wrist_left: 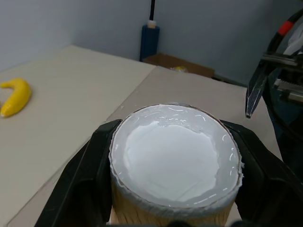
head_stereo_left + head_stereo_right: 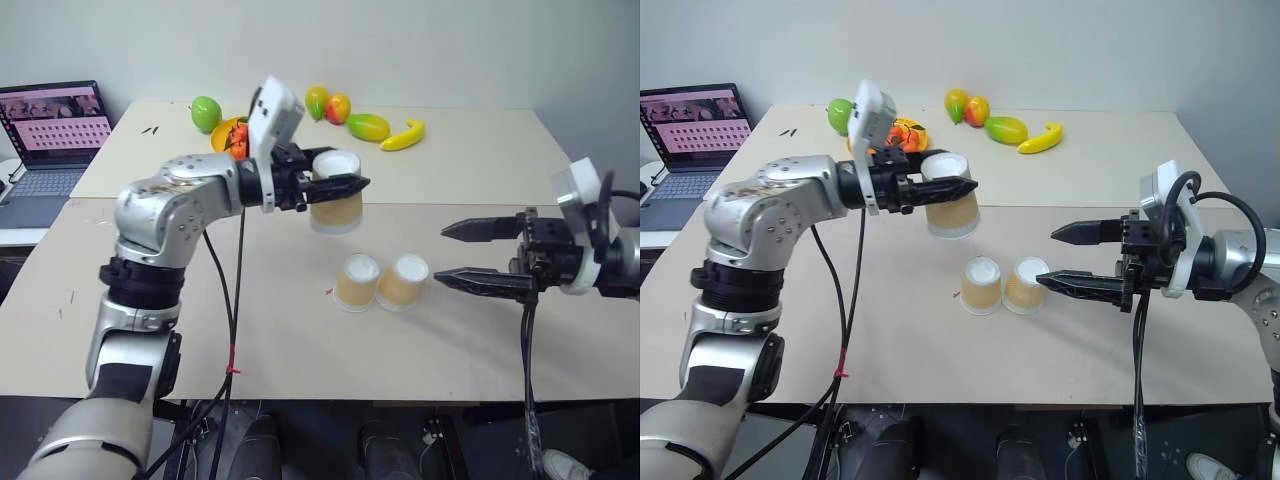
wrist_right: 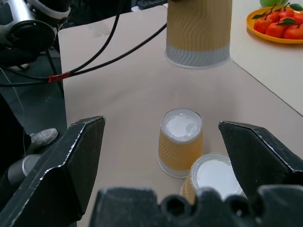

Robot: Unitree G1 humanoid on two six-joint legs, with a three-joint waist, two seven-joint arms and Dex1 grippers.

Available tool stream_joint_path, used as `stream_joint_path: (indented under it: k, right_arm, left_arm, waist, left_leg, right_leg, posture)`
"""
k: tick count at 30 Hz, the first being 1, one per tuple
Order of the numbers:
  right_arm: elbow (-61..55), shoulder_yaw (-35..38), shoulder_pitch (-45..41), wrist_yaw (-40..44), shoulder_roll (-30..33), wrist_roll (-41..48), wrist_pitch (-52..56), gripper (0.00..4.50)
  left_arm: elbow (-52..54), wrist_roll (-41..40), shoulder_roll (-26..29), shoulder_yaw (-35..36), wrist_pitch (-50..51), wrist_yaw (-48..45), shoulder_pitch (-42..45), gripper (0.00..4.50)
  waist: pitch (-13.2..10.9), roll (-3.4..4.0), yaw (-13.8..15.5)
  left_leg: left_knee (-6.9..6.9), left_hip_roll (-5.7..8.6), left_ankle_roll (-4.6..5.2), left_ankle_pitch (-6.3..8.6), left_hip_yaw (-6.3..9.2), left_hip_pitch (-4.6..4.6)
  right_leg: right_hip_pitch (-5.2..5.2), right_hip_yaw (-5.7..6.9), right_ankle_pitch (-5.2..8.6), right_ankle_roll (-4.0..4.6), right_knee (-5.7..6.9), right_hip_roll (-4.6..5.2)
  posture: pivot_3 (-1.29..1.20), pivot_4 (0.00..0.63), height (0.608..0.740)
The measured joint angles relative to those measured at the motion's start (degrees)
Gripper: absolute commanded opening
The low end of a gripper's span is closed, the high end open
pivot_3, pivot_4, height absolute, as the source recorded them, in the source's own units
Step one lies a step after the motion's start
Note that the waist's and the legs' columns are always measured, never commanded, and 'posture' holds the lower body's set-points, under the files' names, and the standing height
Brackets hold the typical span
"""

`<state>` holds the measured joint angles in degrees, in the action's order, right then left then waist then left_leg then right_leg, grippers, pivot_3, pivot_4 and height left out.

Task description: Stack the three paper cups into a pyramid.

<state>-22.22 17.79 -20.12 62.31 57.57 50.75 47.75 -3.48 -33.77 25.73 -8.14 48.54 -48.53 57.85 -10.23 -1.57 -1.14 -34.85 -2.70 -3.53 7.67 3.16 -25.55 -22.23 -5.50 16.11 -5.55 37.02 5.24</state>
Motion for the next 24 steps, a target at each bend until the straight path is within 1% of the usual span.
stream_joint_path:
  k: [5, 13, 24]
  right_arm:
    - [-2.76, 3.11, 4.55, -2.44, -0.98, 0.09, -0.03, 4.5]
    - [-6.75, 6.26, 9.46, -5.53, -2.69, 0.31, -0.06, 4.5]
    - [-9.44, 8.05, 12.08, -8.78, -4.0, 2.16, -0.14, 4.5]
  left_arm:
    - [-4.05, 3.13, -2.83, -3.58, -0.15, -2.53, 2.63, 3.11]
    - [-4.01, 5.76, -7.62, -6.79, -2.2, -4.93, 3.79, 3.11]
    - [-2.73, 9.08, -10.12, -8.54, -5.95, -6.53, 4.49, 3.11]
  waist:
    - [-0.01, -0.01, 0.25]
    - [-0.01, -0.02, 0.21]
    - [-0.01, -0.02, 0.28]
  left_leg:
    - [0.02, 0.01, 0.0, 0.0, 0.01, -0.03]
    - [-0.02, 0.02, 0.0, 0.0, 0.01, -0.02]
    - [-0.01, 0.02, 0.0, 0.0, 0.01, -0.02]
  right_leg:
    - [-0.02, 0.0, 0.01, 0.0, -0.02, 0.0]
    - [0.0, -0.01, 0.01, -0.01, -0.01, 0.01]
    - [0.01, -0.01, 0.01, -0.01, -0.01, 0.01]
  posture:
    - [0.0, 0.15, 0.732]
    - [0.0, 0.15, 0.732]
    - [0.0, 0.15, 0.732]
